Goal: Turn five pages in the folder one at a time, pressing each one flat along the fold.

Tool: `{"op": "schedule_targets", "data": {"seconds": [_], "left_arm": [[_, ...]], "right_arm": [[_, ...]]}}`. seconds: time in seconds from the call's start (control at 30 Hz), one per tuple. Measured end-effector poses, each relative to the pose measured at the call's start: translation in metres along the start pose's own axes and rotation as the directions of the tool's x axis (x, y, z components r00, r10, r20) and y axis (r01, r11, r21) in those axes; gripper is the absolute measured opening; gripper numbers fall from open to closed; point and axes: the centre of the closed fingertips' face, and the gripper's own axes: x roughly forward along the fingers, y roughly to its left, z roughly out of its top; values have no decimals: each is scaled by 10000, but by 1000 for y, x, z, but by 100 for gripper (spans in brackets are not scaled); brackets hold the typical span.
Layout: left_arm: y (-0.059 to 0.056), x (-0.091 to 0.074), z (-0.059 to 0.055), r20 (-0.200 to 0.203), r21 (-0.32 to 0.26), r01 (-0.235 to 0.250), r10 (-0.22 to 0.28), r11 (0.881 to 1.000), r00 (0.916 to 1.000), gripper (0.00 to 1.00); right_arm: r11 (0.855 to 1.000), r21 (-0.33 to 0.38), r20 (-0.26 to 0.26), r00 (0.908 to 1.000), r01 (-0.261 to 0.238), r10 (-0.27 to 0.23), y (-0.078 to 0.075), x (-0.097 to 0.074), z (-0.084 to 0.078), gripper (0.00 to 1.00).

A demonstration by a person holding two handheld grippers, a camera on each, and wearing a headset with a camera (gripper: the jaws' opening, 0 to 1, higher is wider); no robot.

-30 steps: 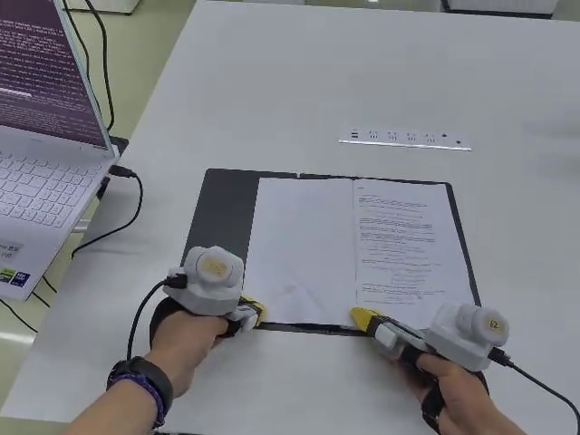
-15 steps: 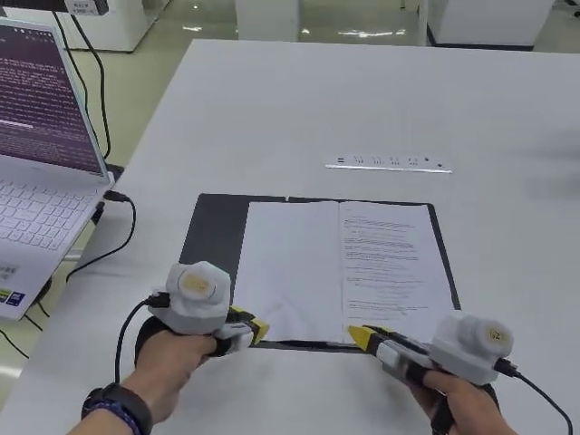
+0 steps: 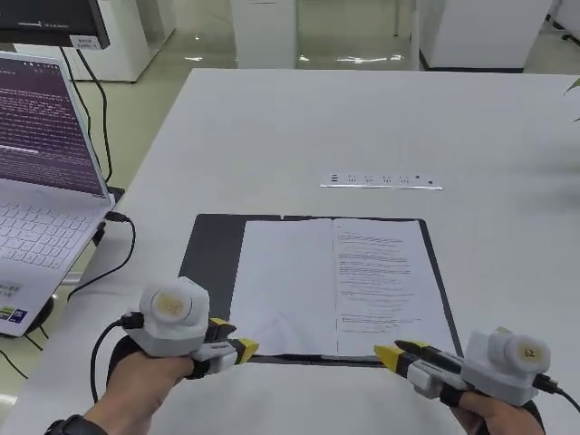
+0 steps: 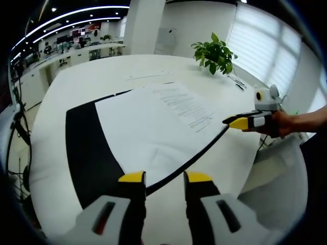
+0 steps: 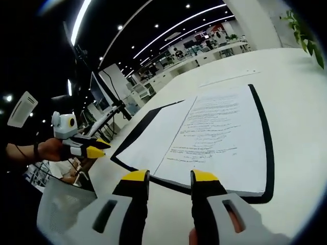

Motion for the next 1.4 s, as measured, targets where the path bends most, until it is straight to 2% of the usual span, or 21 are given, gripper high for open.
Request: {"op": "schedule_targets", "data": {"seconds": [0.43,0.53,0.63,0.73,0.8,0.83,0.9,0.97,1.07,1.4], "left_arm": [[-1,-25,5,511,486,-263,239,9985,9984,42],[1,-30,1,497,518,-349,323,9980,9982,46],[5,-35,-7,264,429,-560,549,9975,9981,49],[10,-41,-14,309,151,-749,744,9971,9967,53],[10,-46,-16,363,131,-862,856,9962,9957,56],[11,-49,-20,253,237,-1052,1046,9942,9942,58],[12,-52,-24,109,266,-1251,1248,9918,9921,63],[14,-54,-24,236,-22,-1350,1350,9908,9906,68],[13,-58,-22,467,-192,-1413,1421,9898,9888,69],[9,-56,-20,459,-192,-1407,1415,9899,9889,70]], "right_arm": [[9944,-858,196,9980,615,-600,-11,-31,10,41],[9935,-896,234,9973,709,-691,-12,-36,9,42],[9920,-901,219,9959,890,-874,-14,-43,4,45],[9898,-957,139,9944,1058,-1050,-16,-48,-2,49],[9884,-1018,70,9937,1124,-1123,-16,-52,-6,50],[9876,-1050,43,9931,1170,-1172,-16,-54,-7,51],[9862,-1093,41,9922,1242,-1245,-17,-56,-5,53],[9823,-1356,20,9915,1291,-1300,-16,-58,-2,54],[9793,-1614,-157,9918,1225,-1267,-14,-59,-3,56],[9837,-1410,-220,9930,1120,-1162,-15,-64,-7,57]]}}
